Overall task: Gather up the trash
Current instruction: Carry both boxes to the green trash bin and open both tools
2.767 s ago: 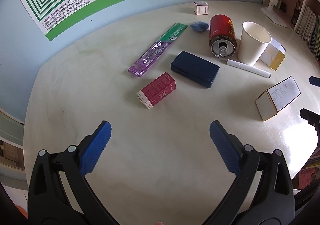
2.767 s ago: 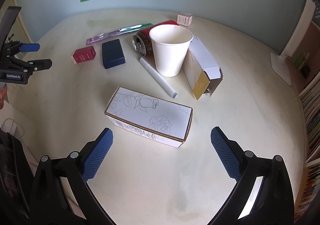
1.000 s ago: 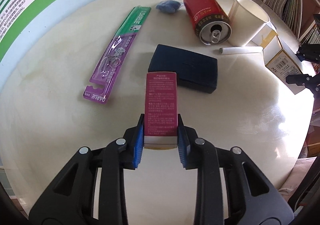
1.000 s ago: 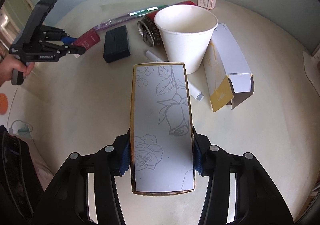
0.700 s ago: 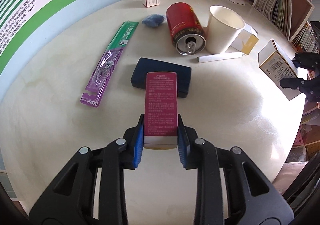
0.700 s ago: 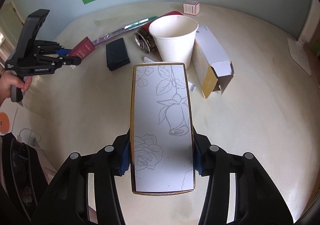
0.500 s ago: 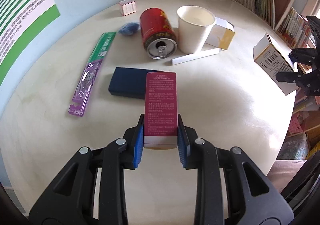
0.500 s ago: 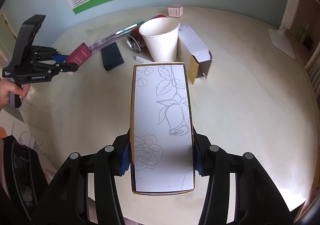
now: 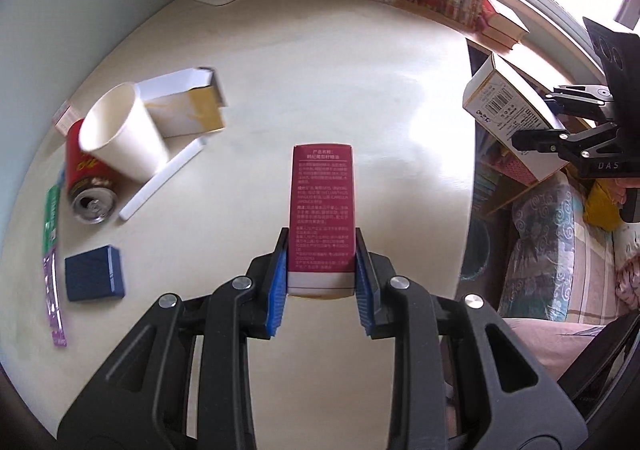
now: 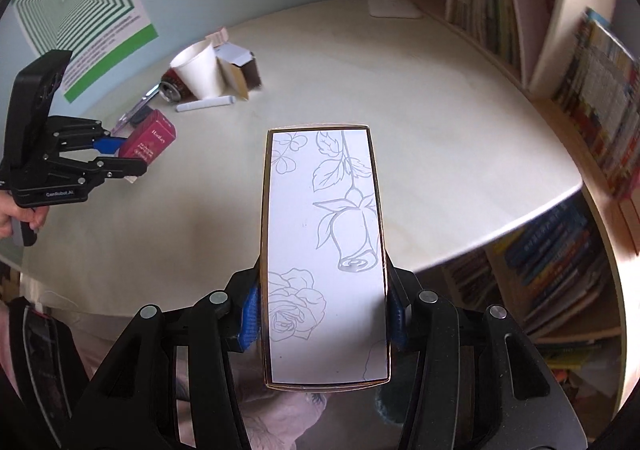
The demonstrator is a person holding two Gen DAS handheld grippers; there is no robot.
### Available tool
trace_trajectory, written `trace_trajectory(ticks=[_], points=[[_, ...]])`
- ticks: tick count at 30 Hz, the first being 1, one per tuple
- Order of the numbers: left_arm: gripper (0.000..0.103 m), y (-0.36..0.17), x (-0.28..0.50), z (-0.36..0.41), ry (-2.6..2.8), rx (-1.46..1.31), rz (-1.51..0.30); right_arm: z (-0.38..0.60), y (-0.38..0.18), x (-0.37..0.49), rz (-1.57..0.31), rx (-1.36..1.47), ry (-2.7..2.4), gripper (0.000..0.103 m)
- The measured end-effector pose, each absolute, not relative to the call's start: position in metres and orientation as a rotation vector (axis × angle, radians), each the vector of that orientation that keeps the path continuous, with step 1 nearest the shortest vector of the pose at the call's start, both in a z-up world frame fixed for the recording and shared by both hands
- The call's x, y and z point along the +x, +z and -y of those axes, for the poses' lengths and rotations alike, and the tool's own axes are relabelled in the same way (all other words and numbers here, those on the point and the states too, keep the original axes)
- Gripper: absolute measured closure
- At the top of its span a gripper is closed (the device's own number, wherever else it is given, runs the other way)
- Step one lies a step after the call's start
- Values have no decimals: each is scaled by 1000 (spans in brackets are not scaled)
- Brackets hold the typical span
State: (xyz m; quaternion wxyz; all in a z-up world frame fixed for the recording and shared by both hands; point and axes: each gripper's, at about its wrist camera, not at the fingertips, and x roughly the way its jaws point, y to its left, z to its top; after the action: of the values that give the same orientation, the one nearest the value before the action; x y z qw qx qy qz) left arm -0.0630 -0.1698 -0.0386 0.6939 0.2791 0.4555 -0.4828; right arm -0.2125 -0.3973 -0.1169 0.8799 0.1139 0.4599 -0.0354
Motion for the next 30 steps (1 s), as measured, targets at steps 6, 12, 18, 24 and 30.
trace_trajectory(ticks=[6,12,18,24,30], points=[[77,-46,-115,234,-1163,659,-1016,448,-134,-279,-936,329,-151,53],[77,-61,-185,301,-1256,732,-1028,494,-164,-350,-955,416,-212,53],[77,-101,-256,359,-1373,837,-1098,531,-219,-415,-997,569,-294,53],[77,-158,-303,400,-1425,922,-1153,551,-290,-461,-1039,721,-372,53],[77,-243,-330,430,-1464,1020,-1264,562,-380,-488,-1059,919,-424,53]])
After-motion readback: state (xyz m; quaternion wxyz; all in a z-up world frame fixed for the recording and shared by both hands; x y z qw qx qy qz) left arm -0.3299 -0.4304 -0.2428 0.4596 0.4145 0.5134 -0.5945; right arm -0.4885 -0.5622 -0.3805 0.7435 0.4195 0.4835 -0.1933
